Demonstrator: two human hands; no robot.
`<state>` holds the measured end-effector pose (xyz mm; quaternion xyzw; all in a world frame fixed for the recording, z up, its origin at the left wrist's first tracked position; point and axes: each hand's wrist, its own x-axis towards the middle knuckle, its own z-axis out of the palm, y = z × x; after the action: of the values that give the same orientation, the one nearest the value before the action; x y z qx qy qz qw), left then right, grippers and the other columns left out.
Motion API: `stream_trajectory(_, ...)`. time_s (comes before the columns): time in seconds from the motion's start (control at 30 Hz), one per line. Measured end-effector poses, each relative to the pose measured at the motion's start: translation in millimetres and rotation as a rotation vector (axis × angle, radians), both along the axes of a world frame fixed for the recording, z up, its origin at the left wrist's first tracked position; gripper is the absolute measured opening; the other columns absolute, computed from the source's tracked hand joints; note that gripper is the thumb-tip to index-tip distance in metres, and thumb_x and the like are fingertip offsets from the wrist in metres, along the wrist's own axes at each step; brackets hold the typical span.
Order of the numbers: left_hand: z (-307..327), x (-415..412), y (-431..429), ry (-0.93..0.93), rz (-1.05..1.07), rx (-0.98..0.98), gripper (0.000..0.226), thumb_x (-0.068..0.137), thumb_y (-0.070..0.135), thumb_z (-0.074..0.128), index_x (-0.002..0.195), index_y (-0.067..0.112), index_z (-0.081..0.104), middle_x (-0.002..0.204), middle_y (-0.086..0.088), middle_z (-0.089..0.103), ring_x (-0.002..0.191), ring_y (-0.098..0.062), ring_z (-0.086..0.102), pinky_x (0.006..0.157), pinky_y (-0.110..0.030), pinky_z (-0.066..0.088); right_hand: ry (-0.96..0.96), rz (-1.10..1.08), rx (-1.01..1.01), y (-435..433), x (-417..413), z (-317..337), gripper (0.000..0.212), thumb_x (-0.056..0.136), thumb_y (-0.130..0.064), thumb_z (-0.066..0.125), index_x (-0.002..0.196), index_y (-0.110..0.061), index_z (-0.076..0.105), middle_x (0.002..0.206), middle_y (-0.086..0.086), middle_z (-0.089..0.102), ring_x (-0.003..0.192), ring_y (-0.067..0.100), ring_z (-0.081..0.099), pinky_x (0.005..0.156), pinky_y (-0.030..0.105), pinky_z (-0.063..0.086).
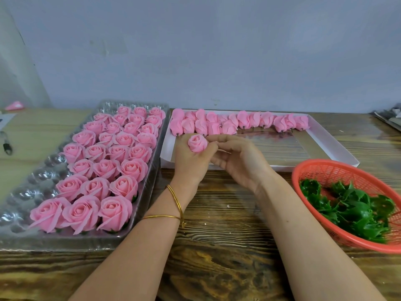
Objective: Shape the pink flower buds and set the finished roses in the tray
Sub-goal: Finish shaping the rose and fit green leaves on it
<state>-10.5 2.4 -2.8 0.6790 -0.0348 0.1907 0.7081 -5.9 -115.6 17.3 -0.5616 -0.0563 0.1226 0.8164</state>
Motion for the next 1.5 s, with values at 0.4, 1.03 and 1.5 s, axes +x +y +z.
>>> stream_trajectory(0.4, 0, 0, -1, -0.043, -0.141, -0.079, 0.023, 0.068, 0.026, 0.071, 0.069, 0.010, 0.055, 0.064, -0.003, 0.051, 0.064, -0.009, 0.053, 0.059, -0.025, 0.047, -0.012, 0.252, 0.015, 0, -8, -6, 0.024, 0.090, 0.007, 0.050, 0.102, -0.005, 0.067, 0.103, 0.010, 0.066, 0.091, 0.015, 0.064, 0.083, 0.024, 0.050)
stream_trajectory(1.03, 7, -3, 4, -0.069, -0.304, 0.055, 0.025, 0.077, 0.016, 0.069, 0.079, 0.041, 0.072, 0.082, 0.016, 0.072, 0.082, 0.002, 0.068, 0.069, -0.014, 0.053, 0.001, 0.279, 0.172, -2, -7, -8, 0.034, 0.085, 0.016, 0.047, 0.110, -0.001, 0.062, 0.106, 0.013, 0.069, 0.101, 0.019, 0.068, 0.091, 0.029, 0.056)
stream_trajectory(1.5, -1, 0, 7, 0.040, -0.113, 0.103, 0.069, 0.064, 0.054, 0.076, 0.128, 0.039, 0.054, 0.132, 0.001, 0.052, 0.122, -0.015, 0.052, 0.099, -0.044, 0.050, -0.302, 0.038, -0.174, 6, -11, -8, 0.028, 0.087, 0.022, 0.049, 0.106, 0.007, 0.064, 0.107, 0.024, 0.068, 0.101, 0.028, 0.066, 0.094, 0.036, 0.055)
